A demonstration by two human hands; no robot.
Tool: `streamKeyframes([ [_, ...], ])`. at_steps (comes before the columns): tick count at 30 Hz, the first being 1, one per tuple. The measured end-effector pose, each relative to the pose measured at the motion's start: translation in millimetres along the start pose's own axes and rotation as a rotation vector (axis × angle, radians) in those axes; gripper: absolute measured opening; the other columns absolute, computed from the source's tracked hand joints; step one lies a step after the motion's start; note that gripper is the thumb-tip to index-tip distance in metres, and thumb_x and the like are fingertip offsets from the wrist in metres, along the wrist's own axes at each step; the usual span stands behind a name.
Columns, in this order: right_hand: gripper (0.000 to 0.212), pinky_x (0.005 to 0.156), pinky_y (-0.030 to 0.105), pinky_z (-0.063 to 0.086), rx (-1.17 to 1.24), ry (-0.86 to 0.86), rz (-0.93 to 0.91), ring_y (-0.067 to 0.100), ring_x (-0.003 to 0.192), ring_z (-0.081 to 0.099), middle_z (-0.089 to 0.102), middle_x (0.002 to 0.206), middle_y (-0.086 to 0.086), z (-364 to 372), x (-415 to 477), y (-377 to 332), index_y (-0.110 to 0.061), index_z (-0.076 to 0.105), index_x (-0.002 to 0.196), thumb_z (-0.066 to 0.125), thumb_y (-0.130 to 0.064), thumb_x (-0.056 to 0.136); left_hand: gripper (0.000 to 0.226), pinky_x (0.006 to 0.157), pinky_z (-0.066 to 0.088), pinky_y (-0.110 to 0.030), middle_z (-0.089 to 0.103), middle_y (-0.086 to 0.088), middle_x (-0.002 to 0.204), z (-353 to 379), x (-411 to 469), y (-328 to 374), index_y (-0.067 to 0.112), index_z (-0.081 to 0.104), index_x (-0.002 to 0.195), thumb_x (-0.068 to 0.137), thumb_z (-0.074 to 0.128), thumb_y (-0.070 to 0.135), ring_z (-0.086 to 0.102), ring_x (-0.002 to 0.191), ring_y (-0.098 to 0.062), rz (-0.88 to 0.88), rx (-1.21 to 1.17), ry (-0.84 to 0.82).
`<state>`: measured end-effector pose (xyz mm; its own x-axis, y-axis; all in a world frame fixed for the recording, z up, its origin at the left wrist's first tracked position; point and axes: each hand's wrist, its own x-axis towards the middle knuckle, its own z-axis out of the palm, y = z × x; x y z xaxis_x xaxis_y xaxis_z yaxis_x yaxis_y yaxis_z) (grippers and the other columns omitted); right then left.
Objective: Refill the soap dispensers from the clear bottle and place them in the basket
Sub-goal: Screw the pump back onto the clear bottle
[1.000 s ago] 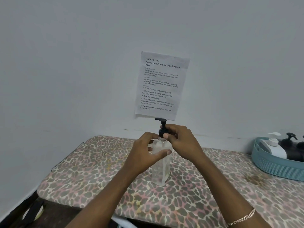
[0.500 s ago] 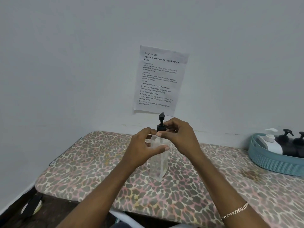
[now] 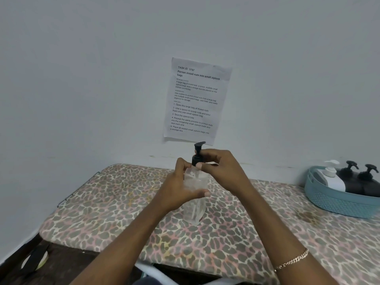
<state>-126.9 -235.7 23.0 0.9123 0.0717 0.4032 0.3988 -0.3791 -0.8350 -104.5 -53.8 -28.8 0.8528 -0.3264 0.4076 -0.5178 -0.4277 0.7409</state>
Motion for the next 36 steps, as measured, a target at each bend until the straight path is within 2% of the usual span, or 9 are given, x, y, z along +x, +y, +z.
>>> streamKeyframes([
  [5,0.04,0.07,0.009,0.048,-0.046,0.132,0.011,-0.004,0.077,0.064,0.069,0.092,-0.013,9.3,-0.8,-3.0,-0.023,0.068,0.107,0.091,-0.026,0.075,0.076,0.07,0.056,-0.039,0.056,0.007,0.106,9.5,1.3,-2.4,0.026,0.033,0.111,0.071,0.093,0.051,0.061,0.086,-0.01,0.014,0.052,0.024],
  [7,0.047,0.07,0.007,0.047,-0.035,0.097,0.007,-0.007,0.08,0.064,0.066,0.097,-0.014,7.9,-3.2,-4.4,-0.026,0.066,0.116,0.091,-0.025,0.076,0.078,0.076,0.059,-0.045,0.057,0.006,0.111,13.0,1.2,-2.4,0.03,0.033,0.118,0.07,0.092,0.047,0.064,0.092,-0.013,0.007,0.043,0.037],
  [12,0.038,0.096,0.026,0.055,0.091,-0.1,0.021,0.007,0.113,0.07,0.074,0.122,-0.004,-17.0,-4.3,-8.1,-0.016,0.07,0.128,0.073,-0.006,0.092,0.092,0.082,0.06,-0.038,0.064,0.005,0.119,21.0,2.2,5.0,0.04,0.033,0.144,0.072,0.089,0.051,0.068,0.096,-0.012,-0.012,0.002,0.017],
  [17,0.02,0.096,0.045,0.058,0.02,-0.01,-0.017,0.015,0.098,0.075,0.079,0.103,-0.004,-30.5,-3.0,-10.5,-0.018,0.076,0.099,0.085,-0.014,0.081,0.08,0.085,0.058,-0.031,0.065,0.014,0.122,31.3,8.1,19.4,0.037,0.047,0.141,0.075,0.09,0.046,0.065,0.103,-0.003,-0.006,-0.028,0.012],
  [21,0.039,0.069,0.025,0.05,-0.164,0.114,0.003,0.011,0.07,0.055,0.065,0.086,-0.009,-26.6,-7.9,-3.0,-0.028,0.058,0.085,0.092,-0.04,0.072,0.069,0.083,0.055,-0.025,0.067,0.015,0.117,43.5,8.6,22.2,0.04,0.051,0.131,0.074,0.09,0.046,0.065,0.102,0.001,-0.019,-0.036,-0.011],
  [24,0.03,0.091,0.035,0.058,-0.073,0.024,0.031,0.007,0.096,0.07,0.073,0.108,-0.01,-38.3,-10.1,1.0,-0.027,0.071,0.105,0.085,-0.041,0.083,0.08,0.083,0.056,-0.025,0.066,0.012,0.121,49.7,8.7,22.9,0.037,0.048,0.14,0.073,0.089,0.052,0.066,0.102,-0.001,-0.017,-0.029,-0.019],
  [27,0.03,0.104,0.043,0.054,0.091,-0.128,0.015,0.018,0.115,0.07,0.075,0.12,0.0,-56.0,-10.6,1.3,-0.015,0.073,0.123,0.073,-0.007,0.094,0.08,0.078,0.05,-0.02,0.064,0.015,0.123,52.4,9.7,26.2,0.035,0.047,0.143,0.076,0.089,0.047,0.063,0.105,0.002,0.0,-0.036,-0.017],
  [30,0.029,0.1,0.038,0.057,0.097,-0.152,0.012,0.022,0.109,0.074,0.078,0.113,0.006,-62.1,-10.7,1.1,-0.008,0.076,0.117,0.073,0.003,0.09,0.077,0.076,0.048,-0.021,0.064,0.016,0.122,55.1,10.2,25.8,0.034,0.049,0.14,0.076,0.089,0.047,0.064,0.103,0.001,0.006,-0.042,-0.022],
  [36,0.03,0.079,0.032,0.058,-0.023,0.021,0.052,0.007,0.076,0.068,0.077,0.09,-0.006,-48.5,-13.5,10.2,-0.02,0.069,0.088,0.094,-0.018,0.072,0.076,0.084,0.058,-0.032,0.066,0.016,0.121,60.2,7.6,19.2,0.038,0.049,0.14,0.075,0.088,0.049,0.065,0.104,-0.001,0.011,-0.051,-0.038],
])
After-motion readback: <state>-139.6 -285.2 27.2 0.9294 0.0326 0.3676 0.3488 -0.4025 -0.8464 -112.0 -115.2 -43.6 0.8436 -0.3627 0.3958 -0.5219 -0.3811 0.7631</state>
